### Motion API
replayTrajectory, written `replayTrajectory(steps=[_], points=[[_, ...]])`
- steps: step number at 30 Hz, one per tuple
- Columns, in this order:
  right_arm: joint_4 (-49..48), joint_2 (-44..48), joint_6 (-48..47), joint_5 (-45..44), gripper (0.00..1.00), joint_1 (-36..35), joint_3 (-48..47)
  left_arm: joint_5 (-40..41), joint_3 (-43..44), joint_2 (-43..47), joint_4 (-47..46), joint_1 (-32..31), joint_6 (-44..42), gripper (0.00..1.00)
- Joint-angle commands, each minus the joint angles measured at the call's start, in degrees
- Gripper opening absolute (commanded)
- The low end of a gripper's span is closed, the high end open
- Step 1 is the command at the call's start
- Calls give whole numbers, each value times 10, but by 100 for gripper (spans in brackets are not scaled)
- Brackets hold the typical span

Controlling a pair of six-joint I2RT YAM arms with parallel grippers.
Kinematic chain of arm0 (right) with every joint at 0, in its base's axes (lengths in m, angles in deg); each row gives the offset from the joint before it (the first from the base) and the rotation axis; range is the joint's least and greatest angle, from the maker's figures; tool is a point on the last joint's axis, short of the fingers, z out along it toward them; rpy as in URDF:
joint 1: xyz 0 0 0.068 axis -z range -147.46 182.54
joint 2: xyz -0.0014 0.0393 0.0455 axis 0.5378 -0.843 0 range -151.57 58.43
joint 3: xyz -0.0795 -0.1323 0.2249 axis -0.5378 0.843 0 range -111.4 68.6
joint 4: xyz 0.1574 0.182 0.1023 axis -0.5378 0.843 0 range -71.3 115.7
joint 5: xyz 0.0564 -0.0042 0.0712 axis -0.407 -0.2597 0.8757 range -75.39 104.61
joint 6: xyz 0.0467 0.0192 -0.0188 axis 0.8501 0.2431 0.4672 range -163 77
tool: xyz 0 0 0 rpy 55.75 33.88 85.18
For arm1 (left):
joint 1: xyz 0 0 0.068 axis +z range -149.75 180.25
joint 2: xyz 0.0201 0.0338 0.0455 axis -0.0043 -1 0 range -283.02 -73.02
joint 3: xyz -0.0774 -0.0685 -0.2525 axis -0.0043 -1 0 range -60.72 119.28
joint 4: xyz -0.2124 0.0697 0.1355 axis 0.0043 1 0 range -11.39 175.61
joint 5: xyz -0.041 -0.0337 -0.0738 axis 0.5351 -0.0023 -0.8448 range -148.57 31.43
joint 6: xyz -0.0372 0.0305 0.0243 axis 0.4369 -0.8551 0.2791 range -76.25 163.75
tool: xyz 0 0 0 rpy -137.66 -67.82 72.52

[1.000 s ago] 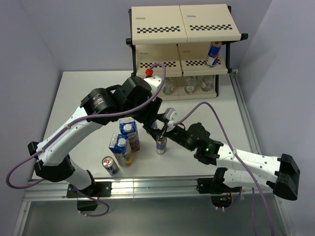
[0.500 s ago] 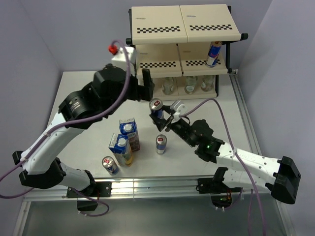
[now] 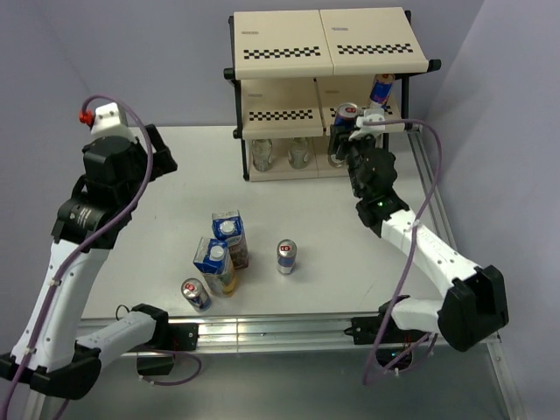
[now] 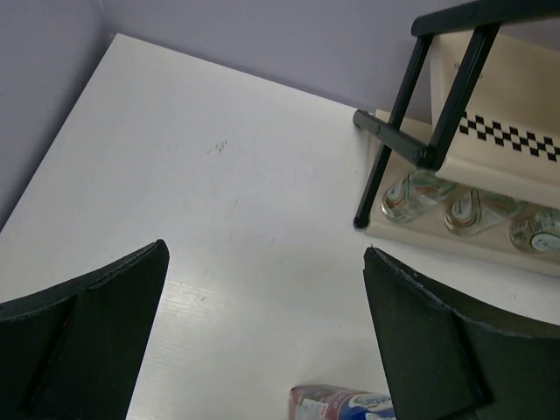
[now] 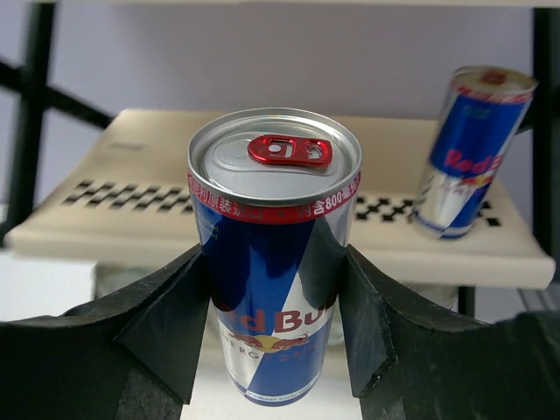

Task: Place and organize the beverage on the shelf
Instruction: Place the drink on the shelf.

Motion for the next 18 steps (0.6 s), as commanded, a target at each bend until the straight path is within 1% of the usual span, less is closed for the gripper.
replayTrajectory(steps=[1, 3, 5, 9, 11, 14, 18], points=[[-99, -32, 12, 21, 0, 38, -57, -48, -61, 52, -76, 12, -30, 100], [-115, -60, 9, 27, 0, 54, -76, -55, -99, 76, -98, 12, -31, 99], [-112, -89, 13, 34, 0, 66, -105, -56, -114, 90, -104, 12, -33, 100], [-140, -123, 14, 51, 0, 89, -128, -51, -154, 111, -123, 12, -36, 99], [-141, -142, 6, 53, 0, 96, -146, -48, -173, 131, -148, 12, -43, 99], [-146, -163, 1, 53, 0, 100, -162, -30, -223, 157, -188, 12, -43, 100], [-137, -198, 6, 58, 0, 110, -196, -9, -281, 172, -212, 12, -41, 100]])
